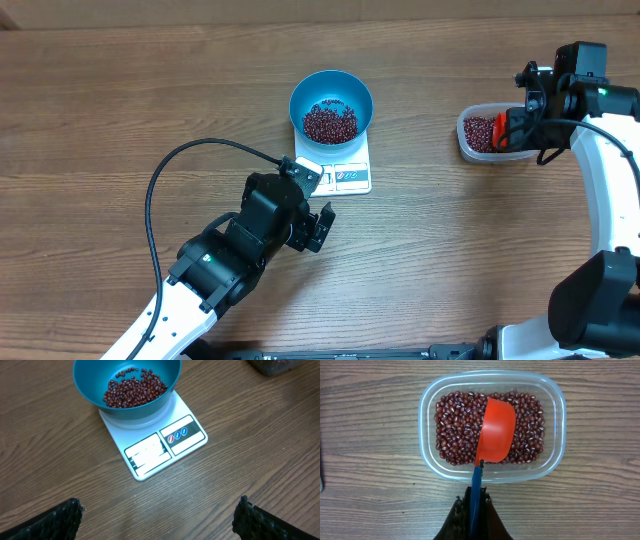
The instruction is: Scoop item into bowl and weigh 150g on scale
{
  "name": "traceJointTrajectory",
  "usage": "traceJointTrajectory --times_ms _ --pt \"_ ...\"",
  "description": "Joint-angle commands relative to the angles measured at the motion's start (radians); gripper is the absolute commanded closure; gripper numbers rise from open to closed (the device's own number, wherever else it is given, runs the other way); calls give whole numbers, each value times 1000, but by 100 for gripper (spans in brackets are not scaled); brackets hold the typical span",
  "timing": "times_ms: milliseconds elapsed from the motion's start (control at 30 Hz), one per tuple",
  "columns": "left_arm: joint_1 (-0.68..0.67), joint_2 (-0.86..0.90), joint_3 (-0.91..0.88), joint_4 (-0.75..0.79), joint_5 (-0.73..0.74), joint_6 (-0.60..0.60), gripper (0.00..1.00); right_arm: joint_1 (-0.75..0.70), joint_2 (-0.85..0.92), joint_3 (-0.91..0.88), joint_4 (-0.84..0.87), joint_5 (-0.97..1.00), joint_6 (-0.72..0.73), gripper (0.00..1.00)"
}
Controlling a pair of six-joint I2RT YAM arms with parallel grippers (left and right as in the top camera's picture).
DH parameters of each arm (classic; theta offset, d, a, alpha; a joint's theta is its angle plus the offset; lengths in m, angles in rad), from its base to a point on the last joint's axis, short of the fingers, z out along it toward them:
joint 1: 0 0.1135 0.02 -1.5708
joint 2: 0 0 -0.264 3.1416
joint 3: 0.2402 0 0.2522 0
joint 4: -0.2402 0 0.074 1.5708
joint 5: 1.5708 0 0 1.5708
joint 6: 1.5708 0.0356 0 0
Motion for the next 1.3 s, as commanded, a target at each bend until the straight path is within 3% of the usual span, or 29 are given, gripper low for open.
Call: traceJointTrajectory --times_ms 0,1267 --pt "5 7 -1 1 12 16 0 3 6 -5 5 6 -3 96" --pt "5 7 -1 1 12 16 1 3 6 -5 -15 -2 1 96"
